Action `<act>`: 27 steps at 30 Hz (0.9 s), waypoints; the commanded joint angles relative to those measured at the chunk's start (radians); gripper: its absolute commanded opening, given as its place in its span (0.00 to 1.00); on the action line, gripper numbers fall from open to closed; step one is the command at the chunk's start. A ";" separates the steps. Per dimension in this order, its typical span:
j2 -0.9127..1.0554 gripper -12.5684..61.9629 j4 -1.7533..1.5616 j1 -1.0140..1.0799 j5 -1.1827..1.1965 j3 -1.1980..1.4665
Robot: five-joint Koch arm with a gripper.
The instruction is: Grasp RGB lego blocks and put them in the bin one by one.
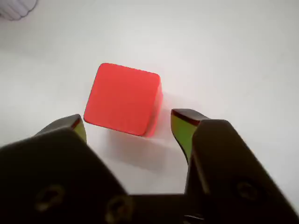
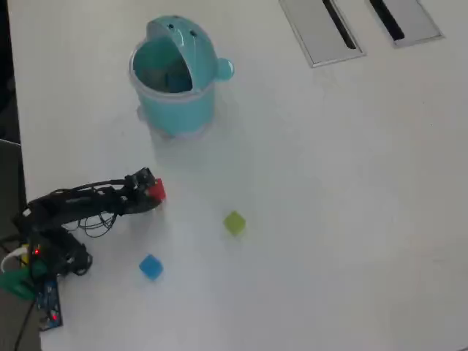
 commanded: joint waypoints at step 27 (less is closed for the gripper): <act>-0.137 0.34 -0.353 0.029 0.133 -0.037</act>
